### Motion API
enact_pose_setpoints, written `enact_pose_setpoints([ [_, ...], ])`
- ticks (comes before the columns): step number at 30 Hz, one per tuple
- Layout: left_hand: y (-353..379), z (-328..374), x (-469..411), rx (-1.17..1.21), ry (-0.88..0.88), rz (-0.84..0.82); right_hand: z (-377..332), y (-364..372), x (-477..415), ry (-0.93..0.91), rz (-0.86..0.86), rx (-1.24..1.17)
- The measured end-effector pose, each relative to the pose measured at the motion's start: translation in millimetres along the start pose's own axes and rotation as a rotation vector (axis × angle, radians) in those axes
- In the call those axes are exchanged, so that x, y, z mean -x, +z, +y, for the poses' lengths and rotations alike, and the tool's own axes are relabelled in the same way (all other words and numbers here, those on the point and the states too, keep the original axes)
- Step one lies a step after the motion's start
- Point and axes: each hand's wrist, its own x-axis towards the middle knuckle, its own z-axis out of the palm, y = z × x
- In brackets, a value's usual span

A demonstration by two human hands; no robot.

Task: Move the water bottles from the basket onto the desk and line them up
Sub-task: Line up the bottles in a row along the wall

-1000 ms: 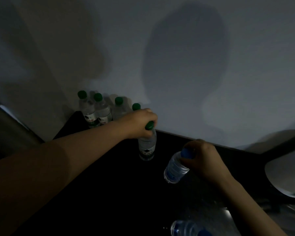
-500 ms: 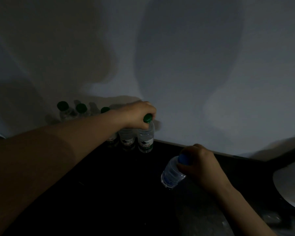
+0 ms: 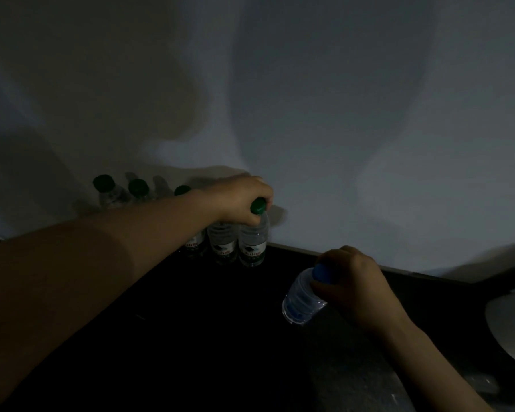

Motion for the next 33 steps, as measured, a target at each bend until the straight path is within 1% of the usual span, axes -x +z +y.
enact_pose_setpoints([
  [11, 14, 0, 2, 0.035, -0.004, -0.008, -12, -8, -9, -0.029, 0.043, -0.026],
  [16, 14, -2, 1, 0.037, -0.004, 0.018, -12, -8, -12, -0.021, 0.052, -0.033],
  [33, 14, 5, -2, -0.036, -0.078, 0.028, -14, -18, -37, 0.026, -0.004, 0.012],
])
